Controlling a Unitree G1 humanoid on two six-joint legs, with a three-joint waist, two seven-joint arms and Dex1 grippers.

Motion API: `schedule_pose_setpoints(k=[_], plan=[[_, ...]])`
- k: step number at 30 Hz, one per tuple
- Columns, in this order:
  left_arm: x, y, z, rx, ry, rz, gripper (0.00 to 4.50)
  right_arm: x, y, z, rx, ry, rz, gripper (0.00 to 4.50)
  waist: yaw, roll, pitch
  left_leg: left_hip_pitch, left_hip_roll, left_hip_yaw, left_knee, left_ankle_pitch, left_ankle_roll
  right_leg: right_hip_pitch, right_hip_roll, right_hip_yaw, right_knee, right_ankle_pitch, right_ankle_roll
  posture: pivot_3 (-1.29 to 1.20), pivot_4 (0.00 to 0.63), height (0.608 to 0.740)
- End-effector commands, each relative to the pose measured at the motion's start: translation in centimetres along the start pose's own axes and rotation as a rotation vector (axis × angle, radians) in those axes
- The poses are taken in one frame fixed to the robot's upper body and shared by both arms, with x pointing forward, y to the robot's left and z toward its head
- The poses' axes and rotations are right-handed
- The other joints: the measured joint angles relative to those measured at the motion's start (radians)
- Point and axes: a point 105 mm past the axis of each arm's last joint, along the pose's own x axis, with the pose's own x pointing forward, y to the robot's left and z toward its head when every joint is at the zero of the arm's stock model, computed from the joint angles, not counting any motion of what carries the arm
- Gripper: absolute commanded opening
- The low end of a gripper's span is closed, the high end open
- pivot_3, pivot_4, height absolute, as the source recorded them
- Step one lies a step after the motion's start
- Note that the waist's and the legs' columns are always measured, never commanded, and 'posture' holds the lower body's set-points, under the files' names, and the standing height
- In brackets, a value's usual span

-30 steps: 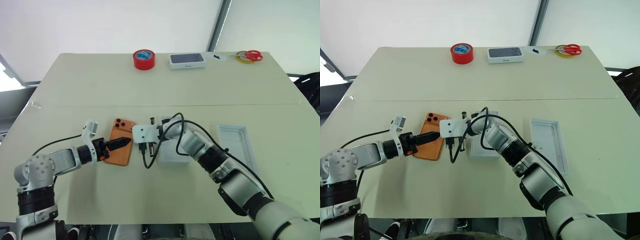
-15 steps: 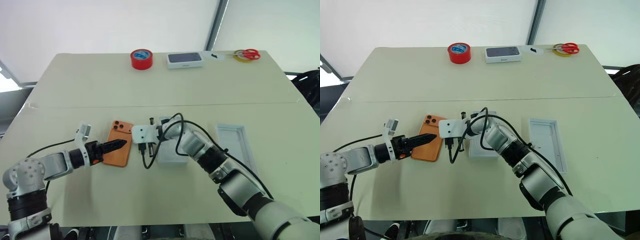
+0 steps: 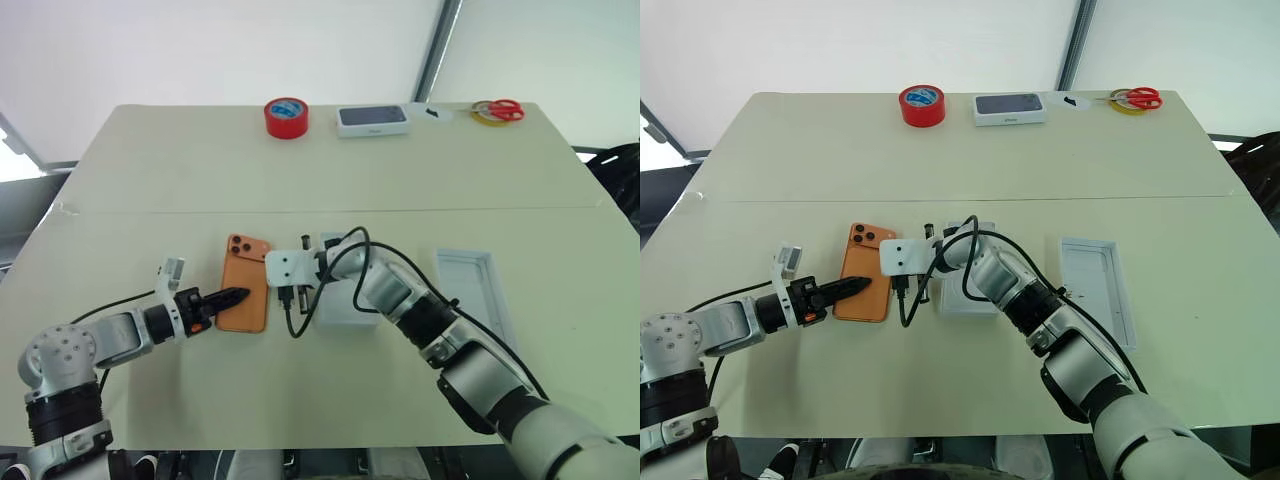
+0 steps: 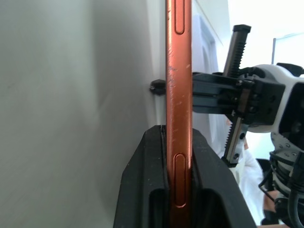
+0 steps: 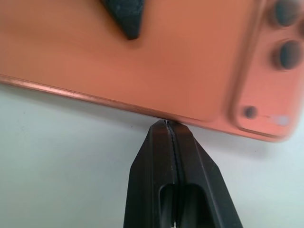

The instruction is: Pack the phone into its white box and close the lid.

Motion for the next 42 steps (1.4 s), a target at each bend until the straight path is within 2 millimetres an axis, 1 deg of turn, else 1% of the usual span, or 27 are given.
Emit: schedule_pose_setpoints(k=[1, 3, 5, 6, 7, 9, 10, 11, 13, 16, 17, 20, 22, 24, 31, 32, 34, 35, 36, 38, 42], plan=[[0.1, 0.3, -0.3, -0.017, 0.013, 0.007, 0.03, -0.2, -0.4, 1.1, -0.021, -0.032, -0.015, 0.00, 0.001, 0.000, 0.000, 0.000, 0.000, 0.000, 0.000, 0.000, 0.000, 0.000, 0.000, 0.000, 0.000, 0.000, 0.000, 0.00, 0.150, 0.730], [-0.1, 0.3, -0.2, -0.012, 0.004, 0.004, 0.03, -0.5, -0.6, 1.7, 0.003, -0.074, -0.027, 0.00, 0.001, 0.000, 0.000, 0.000, 0.000, 0.000, 0.000, 0.000, 0.000, 0.000, 0.000, 0.000, 0.000, 0.000, 0.000, 0.00, 0.150, 0.730], [-0.4, 0.0, 0.1, -0.014, -0.013, -0.013, 0.03, -1.4, -1.3, 2.9, 0.029, -0.166, -0.059, 0.00, 0.001, -0.001, 0.000, 0.000, 0.000, 0.000, 0.000, 0.000, 0.000, 0.000, 0.000, 0.000, 0.000, 0.000, 0.000, 0.00, 0.150, 0.730], [-0.5, -0.4, 0.5, -0.011, -0.037, -0.039, 0.03, -2.0, -1.4, 3.4, 0.087, -0.212, -0.046, 0.00, 0.001, -0.001, 0.001, 0.000, 0.000, 0.000, 0.000, 0.000, 0.000, 0.000, 0.000, 0.000, 0.000, 0.000, 0.000, 0.00, 0.150, 0.730], [-0.7, -0.9, 0.9, -0.009, -0.061, -0.069, 0.01, -2.9, -1.6, 3.9, 0.152, -0.268, -0.028, 0.25, 0.000, -0.001, 0.001, -0.001, 0.000, 0.000, 0.000, 0.000, 0.000, 0.000, 0.000, 0.000, 0.000, 0.000, 0.000, 0.00, 0.150, 0.730], [-0.9, -1.7, 1.1, 0.017, -0.072, -0.111, 0.00, -5.0, -1.6, 4.8, 0.208, -0.372, 0.002, 0.87, 0.000, -0.001, 0.002, -0.002, 0.000, 0.000, 0.000, 0.000, 0.000, -0.002, 0.000, 0.000, 0.000, 0.000, 0.000, 0.00, 0.150, 0.730], [-0.9, -2.0, 1.0, 0.025, -0.071, -0.127, 0.00, -6.1, -1.3, 5.0, 0.212, -0.403, 0.021, 1.34, 0.001, -0.002, 0.002, -0.002, 0.000, 0.000, 0.000, 0.000, 0.000, -0.002, 0.000, 0.000, 0.000, 0.000, 0.000, 0.00, 0.150, 0.730], [-0.9, -2.3, 0.9, 0.029, -0.070, -0.141, 0.00, -6.8, -0.9, 4.8, 0.212, -0.402, 0.035, 1.84, 0.002, -0.002, 0.002, -0.003, 0.000, 0.000, 0.000, 0.000, 0.000, -0.002, 0.000, 0.000, 0.000, 0.000, 0.000, 0.00, 0.150, 0.730], [-1.1, -3.3, 0.7, 0.055, -0.063, -0.199, 0.00, -8.2, 0.8, 3.1, 0.150, -0.317, 0.069, 2.84, 0.007, -0.003, 0.002, -0.003, 0.000, 0.000, -0.001, 0.000, 0.000, -0.002, 0.000, 0.000, -0.001, 0.000, 0.000, 0.00, 0.150, 0.730], [-1.1, -3.4, 0.7, 0.064, -0.065, -0.201, 0.00, -10.0, 3.0, 1.1, 0.130, -0.238, 0.102, 2.84, 0.009, -0.004, 0.002, -0.003, -0.001, 0.000, -0.001, -0.001, 0.002, -0.001, -0.003, 0.000, -0.003, 0.000, 0.000, 0.00, 0.150, 0.730], [-1.1, -3.3, 0.7, 0.067, -0.067, -0.197, 0.00, -10.4, 3.5, 0.8, 0.123, -0.230, 0.104, 2.84, 0.008, -0.004, 0.003, -0.003, -0.002, 0.000, -0.001, -0.002, 0.002, -0.001, -0.004, 0.000, -0.003, 0.000, 0.000, 0.00, 0.150, 0.730], [-0.8, -3.1, 0.6, 0.079, -0.071, -0.184, 0.00, -11.6, 5.2, -0.8, 0.110, -0.166, 0.111, 2.84, 0.002, -0.004, 0.004, -0.003, -0.002, 0.000, -0.003, -0.001, 0.001, -0.002, -0.004, 0.000, -0.003, 0.000, 0.000, 0.00, 0.150, 0.730], [-0.4, -3.1, 0.6, 0.088, -0.075, -0.183, 0.00, -12.0, 5.9, -2.2, 0.112, -0.116, 0.093, 2.84, 0.002, -0.005, 0.004, -0.002, -0.002, 0.000, -0.006, 0.000, -0.001, -0.003, -0.003, 0.000, -0.004, 0.000, 0.000, 0.00, 0.150, 0.730], [-0.2, -3.2, 0.6, 0.096, -0.076, -0.185, 0.00, -12.2, 6.4, -2.9, 0.105, -0.091, 0.091, 2.84, 0.004, -0.005, 0.004, -0.002, -0.002, 0.000, -0.008, 0.001, -0.002, -0.004, -0.003, 0.000, -0.004, 0.000, 0.000, 0.00, 0.150, 0.730], [0.5, -3.5, 1.4, 0.104, -0.074, -0.190, 0.00, -12.3, 7.3, -3.7, 0.151, -0.078, 0.079, 2.84, 0.009, -0.006, 0.005, -0.002, -0.002, 0.000, -0.006, 0.002, -0.001, -0.003, -0.003, 0.000, -0.004, 0.000, -0.001, 0.00, 0.150, 0.730], [0.6, -3.6, 1.4, 0.104, -0.074, -0.192, 0.00, -12.3, 7.3, -3.8, 0.153, -0.076, 0.069, 2.61, 0.011, -0.007, 0.005, -0.002, -0.002, 0.000, -0.006, 0.002, -0.001, -0.002, -0.003, 0.000, -0.004, 0.000, -0.001, 0.00, 0.150, 0.730], [0.7, -3.7, 1.5, 0.105, -0.073, -0.195, 0.00, -12.1, 7.4, -3.9, 0.162, -0.075, 0.065, 1.95, 0.014, -0.007, 0.005, -0.002, -0.002, 0.000, -0.006, 0.002, -0.001, -0.002, -0.003, 0.000, -0.004, 0.000, -0.001, 0.00, 0.150, 0.730], [0.7, -3.7, 1.5, 0.102, -0.068, -0.196, 0.00, -12.0, 7.4, -3.9, 0.166, -0.073, 0.063, 1.41, 0.016, -0.007, 0.005, -0.002, -0.002, 0.000, -0.006, 0.002, -0.001, -0.002, -0.003, 0.000, -0.004, 0.000, -0.001, 0.00, 0.150, 0.730], [0.8, -3.7, 1.4, 0.105, -0.066, -0.195, 0.00, -11.9, 7.4, -4.0, 0.165, -0.069, 0.056, 1.00, 0.017, -0.007, 0.005, -0.002, -0.002, 0.000, -0.006, 0.002, -0.001, -0.002, -0.003, 0.000, -0.004, 0.000, -0.001, 0.00, 0.150, 0.730], [0.9, -3.9, 1.4, 0.105, -0.068, -0.201, 0.00, -11.8, 7.3, -3.8, 0.188, -0.087, 0.047, 0.05, 0.020, -0.007, 0.005, -0.002, -0.001, 0.000, -0.006, 0.002, -0.001, -0.002, -0.003, 0.000, -0.004, 0.000, -0.001, 0.00, 0.150, 0.730], [1.2, -4.3, 1.3, 0.108, -0.060, -0.212, 0.00, -11.4, 6.8, -4.1, 0.181, -0.045, 0.012, 0.05, 0.029, -0.007, 0.005, -0.002, -0.001, 0.000, -0.005, 0.002, -0.001, -0.002, -0.002, 0.000, -0.003, 0.000, -0.001, 0.00, 0.150, 0.730]])
